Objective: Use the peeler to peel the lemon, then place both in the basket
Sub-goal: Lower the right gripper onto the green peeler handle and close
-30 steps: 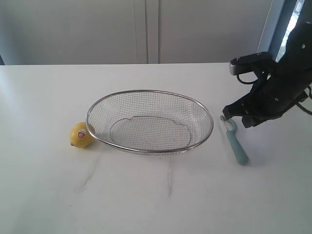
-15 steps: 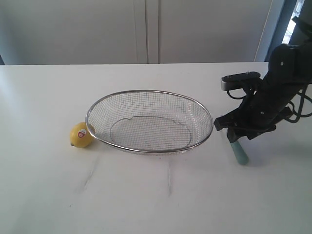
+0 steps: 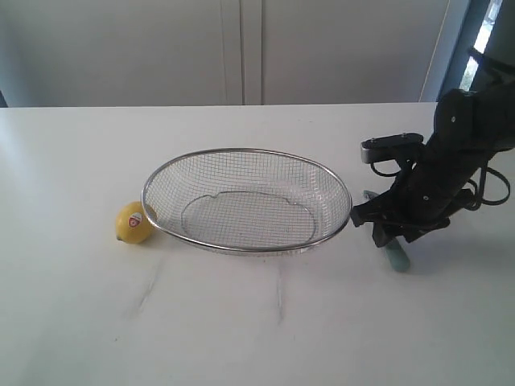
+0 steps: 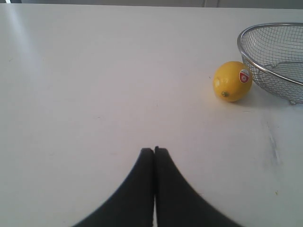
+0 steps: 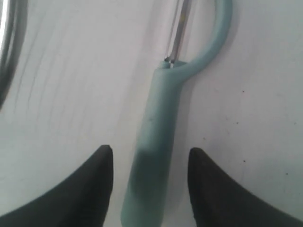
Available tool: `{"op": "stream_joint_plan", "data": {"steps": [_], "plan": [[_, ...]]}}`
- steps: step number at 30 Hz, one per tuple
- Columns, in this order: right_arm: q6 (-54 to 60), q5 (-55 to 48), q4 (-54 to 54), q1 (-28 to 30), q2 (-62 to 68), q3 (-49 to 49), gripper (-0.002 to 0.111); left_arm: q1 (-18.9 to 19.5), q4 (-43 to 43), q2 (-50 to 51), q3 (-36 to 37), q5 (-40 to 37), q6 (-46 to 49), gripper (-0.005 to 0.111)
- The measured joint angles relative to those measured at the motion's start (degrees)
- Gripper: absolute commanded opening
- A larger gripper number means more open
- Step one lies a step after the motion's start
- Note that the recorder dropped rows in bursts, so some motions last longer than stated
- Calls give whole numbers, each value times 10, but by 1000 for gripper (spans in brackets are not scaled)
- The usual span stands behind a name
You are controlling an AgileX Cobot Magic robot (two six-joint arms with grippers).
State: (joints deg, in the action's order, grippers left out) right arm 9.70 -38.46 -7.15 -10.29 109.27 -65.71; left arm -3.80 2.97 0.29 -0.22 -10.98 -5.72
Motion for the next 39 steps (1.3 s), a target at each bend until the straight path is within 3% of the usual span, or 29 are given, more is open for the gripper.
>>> {"op": "stream_joint_plan", "data": {"steps": [31, 39], "plan": [[3, 20, 4, 0, 23, -1, 47, 0, 0, 0, 0, 0, 0, 1], [3, 20, 5, 0, 28, -1, 32, 0, 0, 0, 0, 0, 0, 1]]}}
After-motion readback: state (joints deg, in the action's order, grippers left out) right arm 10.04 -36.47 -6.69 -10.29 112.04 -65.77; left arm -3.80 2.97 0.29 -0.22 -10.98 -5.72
